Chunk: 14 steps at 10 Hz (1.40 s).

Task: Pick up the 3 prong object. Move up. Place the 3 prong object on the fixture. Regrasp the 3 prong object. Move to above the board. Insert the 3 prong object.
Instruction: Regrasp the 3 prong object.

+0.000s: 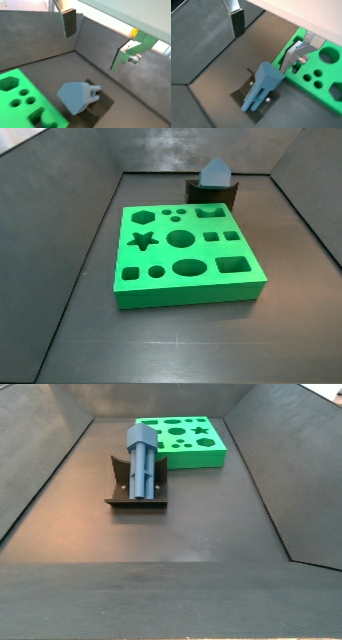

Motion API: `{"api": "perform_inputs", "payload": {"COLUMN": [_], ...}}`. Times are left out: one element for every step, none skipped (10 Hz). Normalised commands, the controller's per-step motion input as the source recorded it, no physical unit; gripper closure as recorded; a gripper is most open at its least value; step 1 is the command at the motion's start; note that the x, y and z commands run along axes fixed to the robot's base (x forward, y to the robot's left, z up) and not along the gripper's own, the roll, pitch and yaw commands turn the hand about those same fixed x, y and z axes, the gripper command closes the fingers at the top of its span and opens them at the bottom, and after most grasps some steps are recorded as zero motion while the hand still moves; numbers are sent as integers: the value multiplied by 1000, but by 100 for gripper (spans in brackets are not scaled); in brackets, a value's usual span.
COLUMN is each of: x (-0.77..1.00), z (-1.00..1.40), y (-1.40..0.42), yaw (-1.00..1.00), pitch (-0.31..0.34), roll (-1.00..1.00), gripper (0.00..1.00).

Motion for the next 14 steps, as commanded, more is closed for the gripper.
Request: {"api": "perform_inputs", "payload": {"x": [109, 117, 117, 118, 121, 127, 138, 156, 183, 204, 225, 234, 223, 203], "z": [-7, -6, -7, -12, -10, -11, -15, -10, -14, -15, -10, -2, -9, -13], "y": [-41, -42, -45, -48, -51, -53, -57, -59, -61, -64, -57, -49, -53, -60], "yaw": [63, 79, 88, 116, 156, 197, 252, 277, 297, 298, 290, 271, 249, 211], "pitch": [143, 169, 180, 206, 233, 251, 266, 234, 174, 128, 89, 49, 13, -6], "roll": [1000, 1000, 1000, 1000, 1000, 1000, 1000, 853, 625, 458, 309, 224, 192, 191], "gripper": [0, 0, 0, 0, 0, 0, 0, 0, 0, 0, 0, 0, 0, 0]}}
